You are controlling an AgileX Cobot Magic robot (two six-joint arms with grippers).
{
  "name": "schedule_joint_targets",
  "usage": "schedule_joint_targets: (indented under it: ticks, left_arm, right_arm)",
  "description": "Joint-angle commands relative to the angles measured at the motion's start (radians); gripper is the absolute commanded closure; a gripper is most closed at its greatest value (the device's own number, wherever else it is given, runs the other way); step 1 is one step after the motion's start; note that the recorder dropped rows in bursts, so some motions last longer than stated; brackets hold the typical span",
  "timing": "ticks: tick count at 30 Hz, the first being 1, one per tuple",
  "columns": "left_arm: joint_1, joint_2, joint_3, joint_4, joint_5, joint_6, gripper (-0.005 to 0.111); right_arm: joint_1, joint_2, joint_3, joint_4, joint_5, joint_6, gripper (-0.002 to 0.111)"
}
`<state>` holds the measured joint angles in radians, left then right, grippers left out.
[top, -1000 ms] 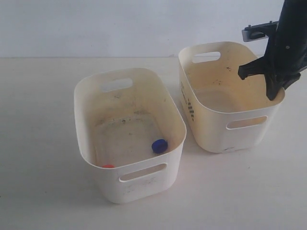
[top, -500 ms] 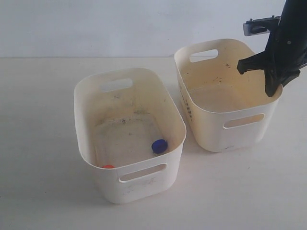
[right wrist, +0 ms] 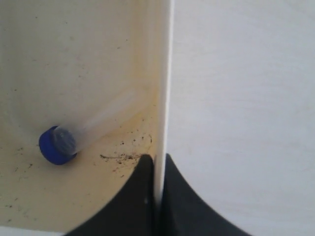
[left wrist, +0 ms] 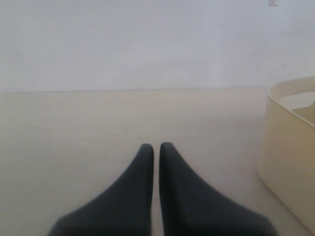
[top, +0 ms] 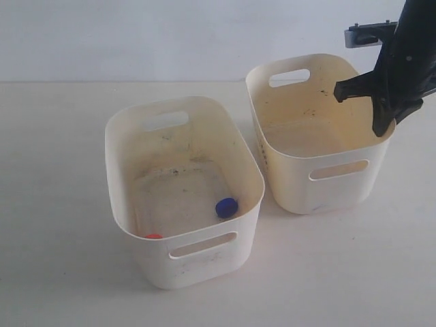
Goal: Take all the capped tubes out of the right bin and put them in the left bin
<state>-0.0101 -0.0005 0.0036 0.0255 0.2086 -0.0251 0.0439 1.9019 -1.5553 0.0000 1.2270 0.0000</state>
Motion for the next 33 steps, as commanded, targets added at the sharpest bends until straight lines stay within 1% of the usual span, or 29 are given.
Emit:
schedule_joint_targets:
  ticks: [1, 6, 19, 29, 33]
  left_arm:
    - [0.0, 0.0, -0.004, -0.006, -0.006, -0.01, 0.102]
    - [0.0, 0.0, -0.004, -0.006, -0.006, -0.01, 0.102]
    - [0.0, 0.0, -0.004, -0.006, -0.006, -0.01, 0.102]
    - [0.0, 0.0, -0.004, -0.006, -0.006, -0.01, 0.102]
    - [0.0, 0.0, -0.004, -0.006, -0.006, -0.01, 0.102]
  right_arm:
    - [-0.004, -0.024, -0.003, 0.016, -0.006, 0.0, 0.108]
    - [-0.004, -0.028, -0.003, 0.048, -0.006, 0.0, 0.108]
    - [-0.004, -0.03, 0.0, 0.047, -0.006, 0.036, 0.108]
    - [-0.004, -0.023, 0.012, 0.056, -0.006, 0.012, 0.108]
    - [-0.004, -0.007, 0.011, 0.029, -0.006, 0.028, 0.108]
